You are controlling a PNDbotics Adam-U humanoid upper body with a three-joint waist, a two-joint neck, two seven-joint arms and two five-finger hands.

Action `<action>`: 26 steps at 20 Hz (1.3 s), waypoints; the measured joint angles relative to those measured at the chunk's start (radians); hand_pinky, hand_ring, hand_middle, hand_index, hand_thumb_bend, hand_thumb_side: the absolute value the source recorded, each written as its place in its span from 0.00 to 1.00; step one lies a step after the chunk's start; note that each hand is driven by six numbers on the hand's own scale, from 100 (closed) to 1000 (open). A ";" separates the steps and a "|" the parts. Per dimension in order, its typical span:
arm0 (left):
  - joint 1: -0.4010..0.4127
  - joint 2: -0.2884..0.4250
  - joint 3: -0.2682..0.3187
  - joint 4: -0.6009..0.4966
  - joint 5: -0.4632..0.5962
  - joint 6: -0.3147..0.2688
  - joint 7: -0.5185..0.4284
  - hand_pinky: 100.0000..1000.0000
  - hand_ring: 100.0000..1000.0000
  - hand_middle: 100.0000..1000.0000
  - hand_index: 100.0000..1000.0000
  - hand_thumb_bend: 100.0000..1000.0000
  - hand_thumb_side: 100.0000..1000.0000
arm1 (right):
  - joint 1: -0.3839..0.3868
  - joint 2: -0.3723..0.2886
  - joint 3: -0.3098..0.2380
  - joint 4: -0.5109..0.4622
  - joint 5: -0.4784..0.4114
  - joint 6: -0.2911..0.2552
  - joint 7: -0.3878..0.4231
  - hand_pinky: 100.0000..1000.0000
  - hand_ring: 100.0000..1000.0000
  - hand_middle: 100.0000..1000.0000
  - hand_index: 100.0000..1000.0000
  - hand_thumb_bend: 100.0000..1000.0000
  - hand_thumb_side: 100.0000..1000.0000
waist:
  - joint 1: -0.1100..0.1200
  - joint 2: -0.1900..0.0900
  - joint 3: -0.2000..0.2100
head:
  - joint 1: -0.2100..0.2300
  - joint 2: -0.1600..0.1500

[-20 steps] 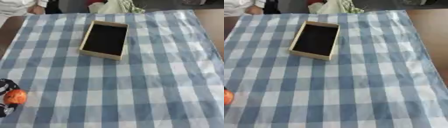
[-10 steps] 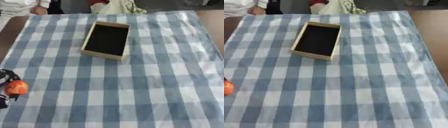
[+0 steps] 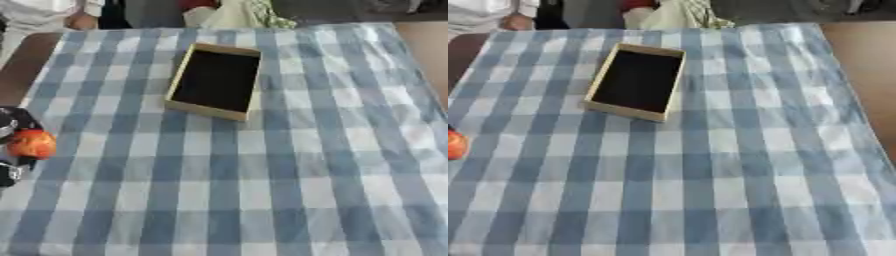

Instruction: Pick up objects on the table and place them in the box.

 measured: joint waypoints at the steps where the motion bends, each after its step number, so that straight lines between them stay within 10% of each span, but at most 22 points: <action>1: -0.019 0.002 -0.002 0.000 0.001 -0.003 -0.003 0.71 0.79 0.76 0.76 0.00 0.00 | 0.000 0.000 0.001 0.000 0.000 0.000 0.000 0.69 0.68 0.71 0.78 0.10 0.93 | 0.000 -0.001 -0.001 | 0.000 0.000; 12: -0.337 -0.004 -0.091 0.000 0.046 -0.015 -0.111 0.70 0.77 0.75 0.76 0.01 0.00 | -0.018 0.007 0.014 0.001 0.000 -0.006 0.011 0.69 0.68 0.71 0.78 0.10 0.94 | 0.003 -0.002 -0.024 | 0.005 0.003; 26: -0.754 -0.233 -0.218 0.263 -0.008 -0.071 -0.186 0.69 0.75 0.73 0.76 0.02 0.00 | -0.035 0.019 0.022 0.005 -0.006 -0.008 0.018 0.69 0.68 0.71 0.78 0.10 0.94 | -0.001 0.013 -0.045 | 0.003 -0.018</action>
